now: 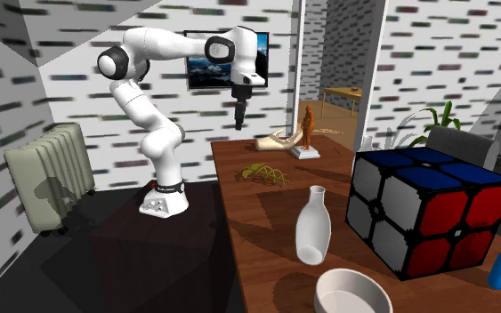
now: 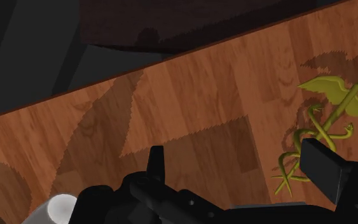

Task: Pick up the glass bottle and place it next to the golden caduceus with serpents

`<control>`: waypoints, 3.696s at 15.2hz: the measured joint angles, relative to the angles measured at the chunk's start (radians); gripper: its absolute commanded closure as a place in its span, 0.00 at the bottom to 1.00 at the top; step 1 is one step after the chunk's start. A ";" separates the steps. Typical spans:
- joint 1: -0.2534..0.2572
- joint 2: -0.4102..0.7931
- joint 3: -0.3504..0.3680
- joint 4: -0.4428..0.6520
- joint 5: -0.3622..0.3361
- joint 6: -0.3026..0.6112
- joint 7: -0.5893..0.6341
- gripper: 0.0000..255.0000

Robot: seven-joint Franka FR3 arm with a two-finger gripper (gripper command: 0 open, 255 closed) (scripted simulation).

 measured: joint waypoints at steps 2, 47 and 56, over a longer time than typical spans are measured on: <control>-0.011 0.063 -0.029 0.029 -0.021 0.036 -0.038 0.00; -0.168 1.047 -0.224 0.774 0.041 0.299 -0.450 1.00; -0.169 1.045 -0.225 0.785 0.040 0.284 -0.451 1.00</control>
